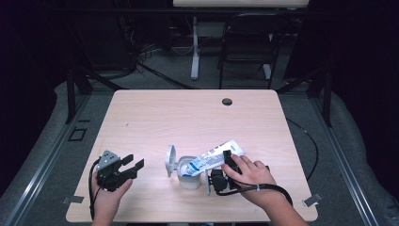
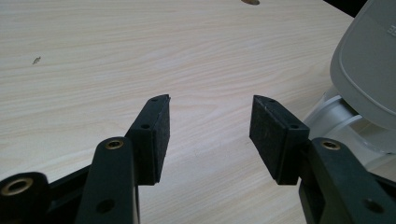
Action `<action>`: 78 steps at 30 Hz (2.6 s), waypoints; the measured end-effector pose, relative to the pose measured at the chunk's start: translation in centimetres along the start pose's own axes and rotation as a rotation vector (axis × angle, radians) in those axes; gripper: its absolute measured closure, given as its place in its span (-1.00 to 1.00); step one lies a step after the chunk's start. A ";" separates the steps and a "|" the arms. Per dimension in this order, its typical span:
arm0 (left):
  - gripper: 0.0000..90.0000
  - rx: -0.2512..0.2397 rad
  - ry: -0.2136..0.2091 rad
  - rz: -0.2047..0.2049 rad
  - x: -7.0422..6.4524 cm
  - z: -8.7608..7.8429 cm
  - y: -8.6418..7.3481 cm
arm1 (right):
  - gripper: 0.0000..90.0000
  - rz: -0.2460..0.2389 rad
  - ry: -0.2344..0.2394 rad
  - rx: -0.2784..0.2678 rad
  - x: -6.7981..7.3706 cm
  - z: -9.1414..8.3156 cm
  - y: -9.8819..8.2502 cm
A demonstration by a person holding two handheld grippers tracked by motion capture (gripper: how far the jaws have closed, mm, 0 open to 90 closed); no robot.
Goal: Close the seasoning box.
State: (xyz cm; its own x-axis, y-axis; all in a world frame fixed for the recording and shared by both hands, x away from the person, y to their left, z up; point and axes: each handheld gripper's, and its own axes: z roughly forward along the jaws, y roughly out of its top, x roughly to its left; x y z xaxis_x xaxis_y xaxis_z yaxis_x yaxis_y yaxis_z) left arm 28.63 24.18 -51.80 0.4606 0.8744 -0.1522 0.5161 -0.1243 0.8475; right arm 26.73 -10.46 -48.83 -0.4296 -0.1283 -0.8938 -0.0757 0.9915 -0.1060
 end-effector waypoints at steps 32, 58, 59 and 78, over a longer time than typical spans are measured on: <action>0.08 0.007 0.000 0.000 0.0 0.1 -0.1 | 0.92 0.411 0.181 -0.094 0.6 0.7 -1.7; 0.08 0.009 0.002 0.002 0.0 0.2 -0.1 | 0.93 0.744 0.270 -0.216 0.8 0.7 -2.6; 0.08 0.009 0.002 0.002 0.0 0.2 -0.1 | 0.93 0.750 0.273 -0.214 0.7 0.7 -2.7; 0.08 0.018 0.001 0.005 0.0 0.4 -0.2 | 0.93 1.077 0.321 -0.237 1.4 2.3 -5.8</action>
State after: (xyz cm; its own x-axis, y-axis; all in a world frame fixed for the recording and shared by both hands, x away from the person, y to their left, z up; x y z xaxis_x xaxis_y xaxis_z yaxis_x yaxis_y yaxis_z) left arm 28.77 24.02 -52.19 0.4629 0.8741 -0.1473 0.5263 -0.1373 0.8392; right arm 28.64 -16.36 -50.43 -0.5813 0.7501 -0.3153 0.3172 0.5658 0.7611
